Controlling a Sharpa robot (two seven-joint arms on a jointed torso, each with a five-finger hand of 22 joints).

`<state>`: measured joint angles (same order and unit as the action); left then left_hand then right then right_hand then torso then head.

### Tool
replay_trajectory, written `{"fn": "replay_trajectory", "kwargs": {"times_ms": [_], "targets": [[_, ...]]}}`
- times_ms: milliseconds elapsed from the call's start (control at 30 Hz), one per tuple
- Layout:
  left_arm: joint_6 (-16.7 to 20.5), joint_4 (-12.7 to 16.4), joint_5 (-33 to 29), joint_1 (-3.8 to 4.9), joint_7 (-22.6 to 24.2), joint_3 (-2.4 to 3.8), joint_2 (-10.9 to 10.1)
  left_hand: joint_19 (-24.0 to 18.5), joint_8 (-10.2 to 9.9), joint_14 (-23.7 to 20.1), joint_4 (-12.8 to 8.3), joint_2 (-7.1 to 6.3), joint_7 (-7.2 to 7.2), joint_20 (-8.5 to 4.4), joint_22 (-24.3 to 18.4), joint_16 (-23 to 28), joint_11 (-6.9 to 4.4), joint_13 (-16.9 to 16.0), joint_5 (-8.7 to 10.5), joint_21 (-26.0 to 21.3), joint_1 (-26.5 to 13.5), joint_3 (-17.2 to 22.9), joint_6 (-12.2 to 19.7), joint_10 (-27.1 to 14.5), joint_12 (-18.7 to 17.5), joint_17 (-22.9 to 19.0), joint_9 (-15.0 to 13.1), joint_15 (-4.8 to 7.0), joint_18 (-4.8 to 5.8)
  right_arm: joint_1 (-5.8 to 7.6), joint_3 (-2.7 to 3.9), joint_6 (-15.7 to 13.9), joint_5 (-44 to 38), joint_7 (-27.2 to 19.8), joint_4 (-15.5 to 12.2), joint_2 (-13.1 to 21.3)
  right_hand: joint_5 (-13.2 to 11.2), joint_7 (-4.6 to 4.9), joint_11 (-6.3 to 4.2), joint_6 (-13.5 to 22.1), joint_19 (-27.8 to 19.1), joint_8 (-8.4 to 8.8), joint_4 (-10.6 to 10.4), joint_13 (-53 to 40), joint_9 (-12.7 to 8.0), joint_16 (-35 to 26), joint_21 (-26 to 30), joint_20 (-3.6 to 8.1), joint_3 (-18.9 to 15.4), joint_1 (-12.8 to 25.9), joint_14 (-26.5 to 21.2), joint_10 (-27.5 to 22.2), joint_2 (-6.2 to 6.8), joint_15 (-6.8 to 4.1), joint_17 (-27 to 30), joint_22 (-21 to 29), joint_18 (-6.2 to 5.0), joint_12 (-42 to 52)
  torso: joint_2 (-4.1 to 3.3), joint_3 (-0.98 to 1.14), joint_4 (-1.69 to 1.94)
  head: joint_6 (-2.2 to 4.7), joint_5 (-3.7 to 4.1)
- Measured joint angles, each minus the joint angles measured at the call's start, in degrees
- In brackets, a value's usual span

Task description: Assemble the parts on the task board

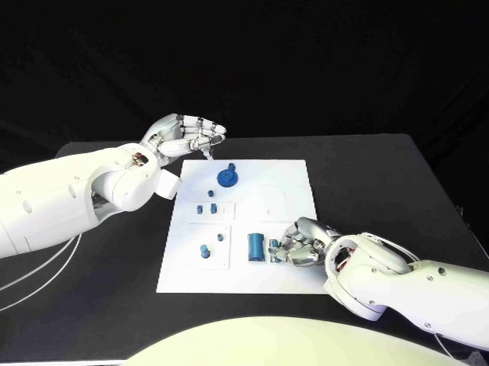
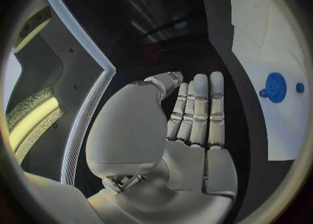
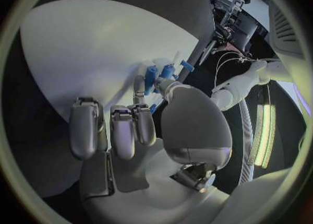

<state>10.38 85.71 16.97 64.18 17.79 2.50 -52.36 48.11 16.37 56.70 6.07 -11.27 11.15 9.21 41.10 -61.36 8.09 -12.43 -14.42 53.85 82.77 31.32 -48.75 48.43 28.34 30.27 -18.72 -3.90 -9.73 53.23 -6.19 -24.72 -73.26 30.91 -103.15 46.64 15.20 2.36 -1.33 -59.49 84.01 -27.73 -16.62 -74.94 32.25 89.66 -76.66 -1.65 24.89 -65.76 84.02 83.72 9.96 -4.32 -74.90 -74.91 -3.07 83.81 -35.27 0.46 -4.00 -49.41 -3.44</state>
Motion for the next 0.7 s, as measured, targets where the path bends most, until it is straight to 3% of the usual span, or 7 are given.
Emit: {"fn": "replay_trajectory", "kwargs": {"times_ms": [400, 700], "targets": [[0.0, 0.0, 0.0, 0.00, 0.0, 0.00, 0.0, 0.0, 0.2, 0.0, 0.0, 0.00, 0.00, 0.00, 0.0, 0.0, 0.00, 0.1, 0.00, 0.0, 0.0, 0.0, 0.0, 0.0, 0.0, -0.1, 0.1, 0.00, 0.00, -0.03, -0.03, -0.2, -0.3, 0.1, 0.1, -0.1, 0.0, 0.00, 0.00, 0.0, 0.0, 0.00, -0.2, 0.0, 0.0, 0.0, 0.0, 0.00, -4.1, 5.2, 0.0, 0.0, 1.04, 0.00, 0.0, 0.0, 0.00, 0.0, 0.00, 0.01, -0.02, -0.12, -0.06], [-0.1, -0.1, 0.0, 0.00, -0.1, 0.00, 0.0, 0.0, 0.2, 0.0, 0.0, 0.00, 0.00, 0.00, 0.0, 0.0, 0.00, 0.1, 0.00, 0.0, 0.0, 0.0, 0.0, 0.0, 0.0, -0.1, 0.1, 0.00, 0.00, -0.04, -0.04, -0.5, -0.3, 0.1, 0.1, -0.1, 0.0, 0.00, 0.00, 0.0, 0.0, 0.01, -0.2, 0.0, -0.1, 0.0, 0.0, 0.00, -5.7, 6.9, 0.0, 0.0, 0.75, 0.00, 0.0, 0.0, 0.00, 0.0, 0.02, 0.00, -0.06, -0.06, -0.06]]}}
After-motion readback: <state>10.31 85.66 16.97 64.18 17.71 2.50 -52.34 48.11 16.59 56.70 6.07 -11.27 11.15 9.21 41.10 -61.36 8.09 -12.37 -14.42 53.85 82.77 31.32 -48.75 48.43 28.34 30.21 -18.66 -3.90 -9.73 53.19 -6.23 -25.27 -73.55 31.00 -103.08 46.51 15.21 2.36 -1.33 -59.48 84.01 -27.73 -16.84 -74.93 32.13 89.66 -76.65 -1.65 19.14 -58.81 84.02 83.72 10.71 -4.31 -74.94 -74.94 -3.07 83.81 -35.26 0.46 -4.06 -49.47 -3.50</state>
